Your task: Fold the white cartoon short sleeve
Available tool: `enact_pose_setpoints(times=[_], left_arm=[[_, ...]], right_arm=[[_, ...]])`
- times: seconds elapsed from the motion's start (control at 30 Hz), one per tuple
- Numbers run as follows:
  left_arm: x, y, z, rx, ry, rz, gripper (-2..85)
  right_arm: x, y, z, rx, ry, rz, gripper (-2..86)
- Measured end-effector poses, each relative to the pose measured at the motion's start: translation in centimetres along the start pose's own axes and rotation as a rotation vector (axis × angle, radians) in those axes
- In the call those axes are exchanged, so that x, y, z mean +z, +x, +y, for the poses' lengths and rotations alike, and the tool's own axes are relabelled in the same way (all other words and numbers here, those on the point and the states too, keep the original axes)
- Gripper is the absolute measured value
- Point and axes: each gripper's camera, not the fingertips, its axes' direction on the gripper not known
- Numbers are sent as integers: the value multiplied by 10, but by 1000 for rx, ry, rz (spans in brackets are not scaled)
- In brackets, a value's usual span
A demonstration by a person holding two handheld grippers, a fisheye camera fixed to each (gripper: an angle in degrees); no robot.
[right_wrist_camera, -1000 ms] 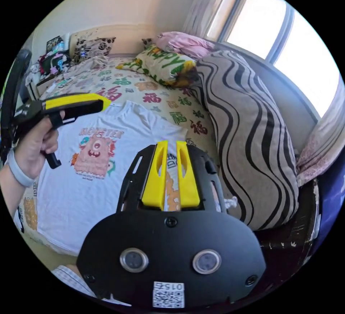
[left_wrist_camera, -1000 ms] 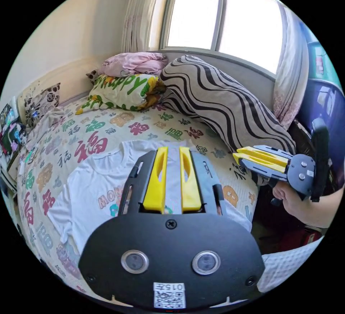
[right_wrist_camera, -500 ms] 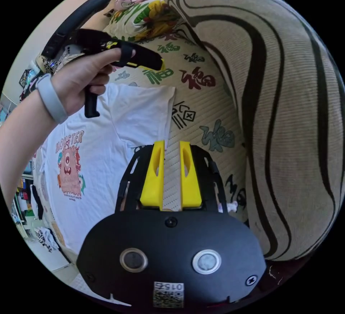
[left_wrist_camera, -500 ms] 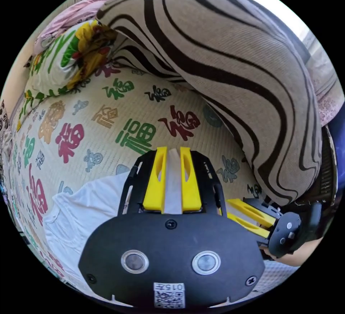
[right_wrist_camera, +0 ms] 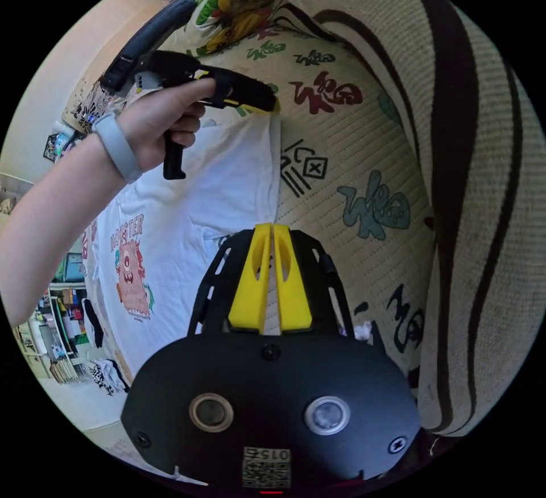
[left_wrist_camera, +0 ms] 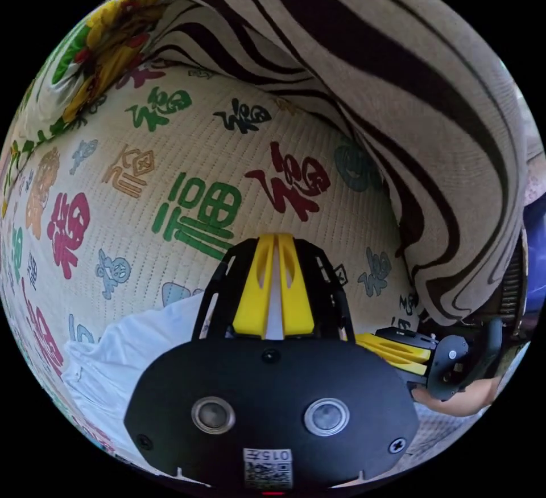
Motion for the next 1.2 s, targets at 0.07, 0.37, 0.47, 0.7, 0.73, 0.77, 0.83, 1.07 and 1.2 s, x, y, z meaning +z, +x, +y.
enact_pose_setpoints(times=[0.07, 0.37, 0.47, 0.7, 0.73, 0.77, 0.83, 1.07, 1.2], left_arm=[[-19, -18, 7, -25, 70, 33, 1], [-134, -120, 120, -188, 385, 49, 0], [-152, -156, 190, -320, 401, 18, 0], [-127, -206, 328, -548, 313, -38, 0], [-122, -208, 336, -555, 302, -48, 0], [-113, -212, 350, -580, 274, -58, 0], [-107, -219, 367, -635, 256, -80, 1], [-154, -249, 355, -596, 400, -48, 55], [-146, -275, 290, -516, 433, 61, 72]], right_arm=[[-10, 4, -8, -12, 34, -6, -10], [-65, -31, -43, -341, 162, -62, -10], [-65, -60, -47, -529, 108, -79, -10], [-23, -102, -40, -781, -116, -78, -10], [-20, -103, -40, -785, -126, -70, -9], [-14, -105, -40, -787, -145, -56, -9], [-2, -106, -41, -801, -226, -43, -7], [-28, -78, -83, -596, -133, 82, 51], [-19, -71, -127, -488, -93, 50, 72]])
